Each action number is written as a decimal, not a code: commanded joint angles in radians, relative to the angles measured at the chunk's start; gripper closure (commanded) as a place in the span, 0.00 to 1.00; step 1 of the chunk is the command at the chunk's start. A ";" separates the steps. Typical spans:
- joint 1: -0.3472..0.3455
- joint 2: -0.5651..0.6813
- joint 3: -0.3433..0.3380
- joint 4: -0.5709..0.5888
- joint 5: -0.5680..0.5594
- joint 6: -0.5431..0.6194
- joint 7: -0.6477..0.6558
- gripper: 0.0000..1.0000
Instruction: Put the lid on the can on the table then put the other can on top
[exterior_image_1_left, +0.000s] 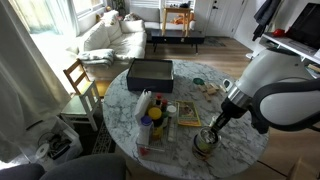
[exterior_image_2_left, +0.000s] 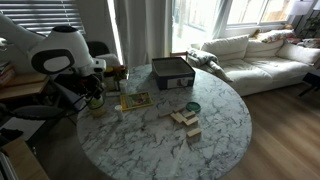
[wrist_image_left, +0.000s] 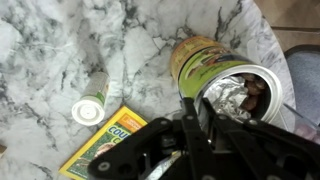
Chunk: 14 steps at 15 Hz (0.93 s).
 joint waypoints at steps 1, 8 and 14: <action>0.002 -0.017 -0.009 0.005 0.007 -0.017 -0.006 0.97; 0.007 0.009 -0.008 0.034 0.015 -0.012 -0.018 0.97; 0.008 0.039 -0.005 0.042 0.037 -0.017 -0.036 0.97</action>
